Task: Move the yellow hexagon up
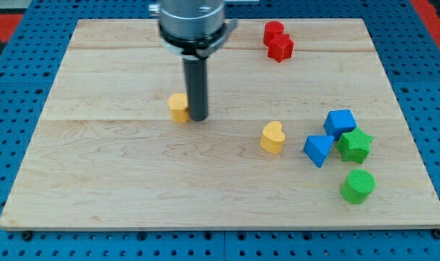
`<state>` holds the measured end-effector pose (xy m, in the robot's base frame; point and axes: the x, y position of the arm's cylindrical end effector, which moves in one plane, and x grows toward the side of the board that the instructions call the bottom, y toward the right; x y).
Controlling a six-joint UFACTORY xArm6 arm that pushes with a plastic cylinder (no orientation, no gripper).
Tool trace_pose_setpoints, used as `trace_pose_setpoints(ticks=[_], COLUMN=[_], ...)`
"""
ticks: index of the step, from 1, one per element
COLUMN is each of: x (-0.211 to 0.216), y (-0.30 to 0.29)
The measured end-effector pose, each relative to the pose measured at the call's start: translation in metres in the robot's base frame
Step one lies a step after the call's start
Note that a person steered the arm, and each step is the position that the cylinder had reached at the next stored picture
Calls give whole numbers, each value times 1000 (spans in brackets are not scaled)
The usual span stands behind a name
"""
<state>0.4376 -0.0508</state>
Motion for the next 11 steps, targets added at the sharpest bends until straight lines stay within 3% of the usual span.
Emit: trace_pose_setpoints(ticks=[2,5,7,10,11], x=[-24,6,-33,-147,-124], y=[-49,-111,-83,-61,-49])
